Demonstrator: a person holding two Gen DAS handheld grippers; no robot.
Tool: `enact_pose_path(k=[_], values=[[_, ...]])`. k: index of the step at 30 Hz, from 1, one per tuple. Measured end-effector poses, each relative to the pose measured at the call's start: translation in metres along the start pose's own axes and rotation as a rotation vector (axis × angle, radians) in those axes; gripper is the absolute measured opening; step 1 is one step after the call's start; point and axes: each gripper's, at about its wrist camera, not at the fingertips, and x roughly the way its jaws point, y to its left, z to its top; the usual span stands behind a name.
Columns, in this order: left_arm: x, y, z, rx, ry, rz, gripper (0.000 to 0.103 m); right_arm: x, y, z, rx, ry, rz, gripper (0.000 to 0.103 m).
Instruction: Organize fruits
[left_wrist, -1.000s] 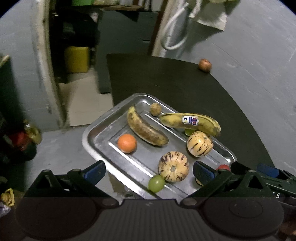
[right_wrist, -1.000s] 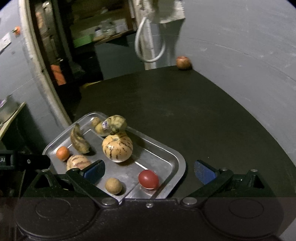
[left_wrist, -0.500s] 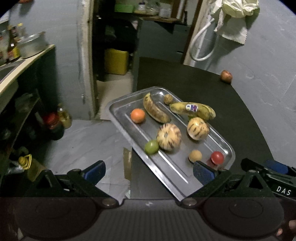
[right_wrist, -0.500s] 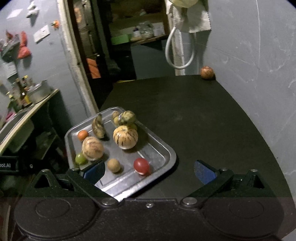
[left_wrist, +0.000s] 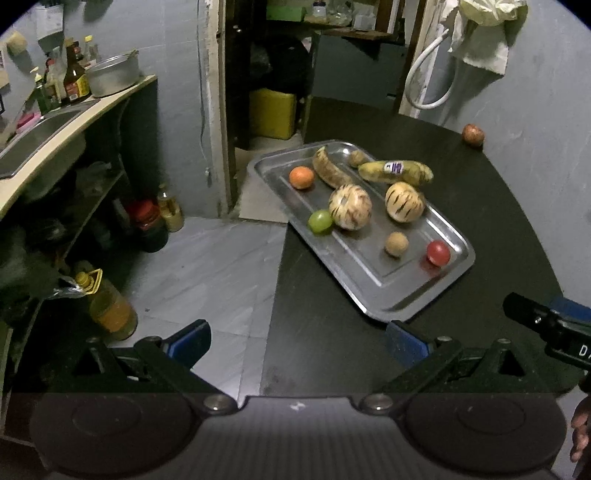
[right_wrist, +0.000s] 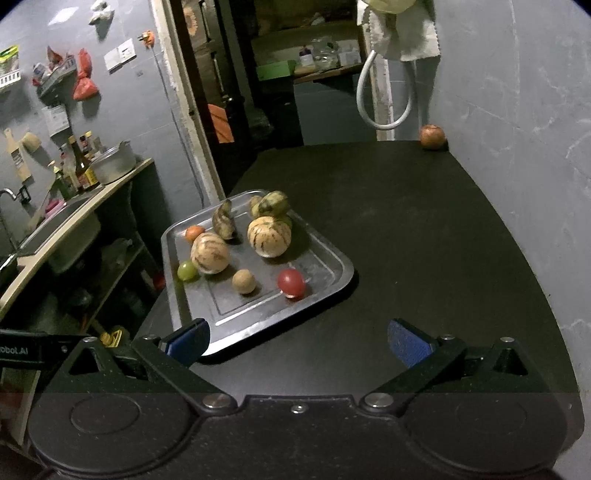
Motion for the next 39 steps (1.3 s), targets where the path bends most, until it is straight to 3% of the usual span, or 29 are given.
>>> enact_pose_path(k=[7,23,39], values=[[-0.004,0.009,-0.007,0.017,0.009,0.004,0.102,0.000,0.007,-0.004,-0.011,0.004,0.001,0.102],[0.019,0.014,0.000,0.085,0.065,-0.064,0.102,0.012,0.010,-0.009,0.048,0.085,-0.078,0.102],[0.026,0.017,0.006,0.102,0.080,-0.084,0.102,0.015,0.014,-0.008,0.050,0.095,-0.093,0.102]])
